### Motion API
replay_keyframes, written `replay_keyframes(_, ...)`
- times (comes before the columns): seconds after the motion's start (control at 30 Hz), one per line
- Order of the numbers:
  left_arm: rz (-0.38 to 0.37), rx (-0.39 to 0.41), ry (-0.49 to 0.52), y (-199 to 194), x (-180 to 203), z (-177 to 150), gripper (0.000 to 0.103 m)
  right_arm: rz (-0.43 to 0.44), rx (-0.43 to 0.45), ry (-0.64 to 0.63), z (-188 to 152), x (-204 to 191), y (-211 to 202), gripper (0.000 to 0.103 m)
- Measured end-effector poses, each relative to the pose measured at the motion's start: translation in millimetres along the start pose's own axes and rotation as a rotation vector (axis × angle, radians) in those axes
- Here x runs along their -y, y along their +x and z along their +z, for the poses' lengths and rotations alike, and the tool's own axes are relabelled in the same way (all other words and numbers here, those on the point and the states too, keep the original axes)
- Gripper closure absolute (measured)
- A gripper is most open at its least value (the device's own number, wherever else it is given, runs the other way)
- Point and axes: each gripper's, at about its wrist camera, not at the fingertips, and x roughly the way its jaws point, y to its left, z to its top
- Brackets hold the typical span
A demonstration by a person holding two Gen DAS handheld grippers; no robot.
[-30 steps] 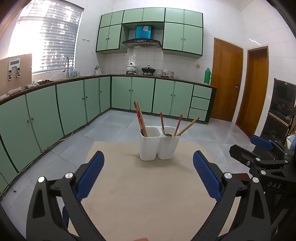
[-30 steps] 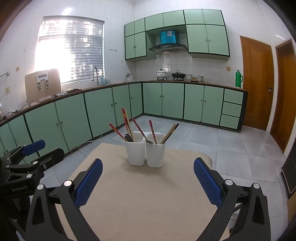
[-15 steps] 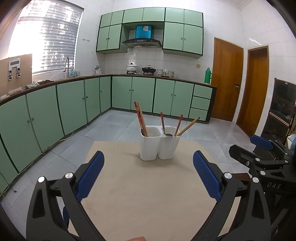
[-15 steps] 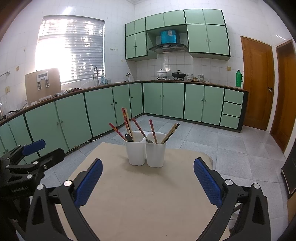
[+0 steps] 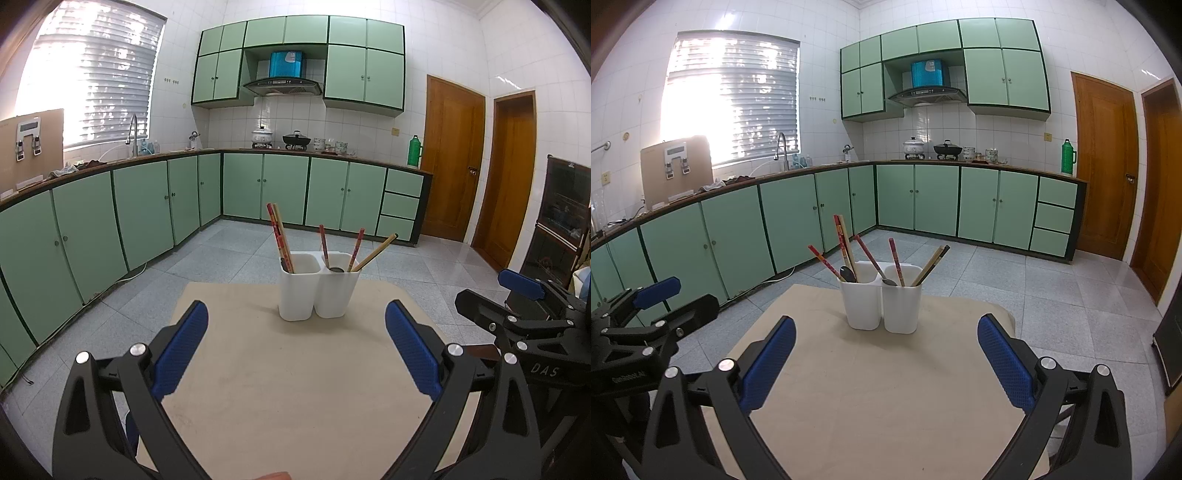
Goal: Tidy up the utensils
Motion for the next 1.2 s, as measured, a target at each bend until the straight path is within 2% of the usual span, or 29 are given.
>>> replay_keyframes(1.2, -0.001, 0.001, 0.005, -0.7, 2.1, 3.2, 0.009, 0.0, 0.0, 0.001, -0.8, 0.8, -0.7, 0.006)
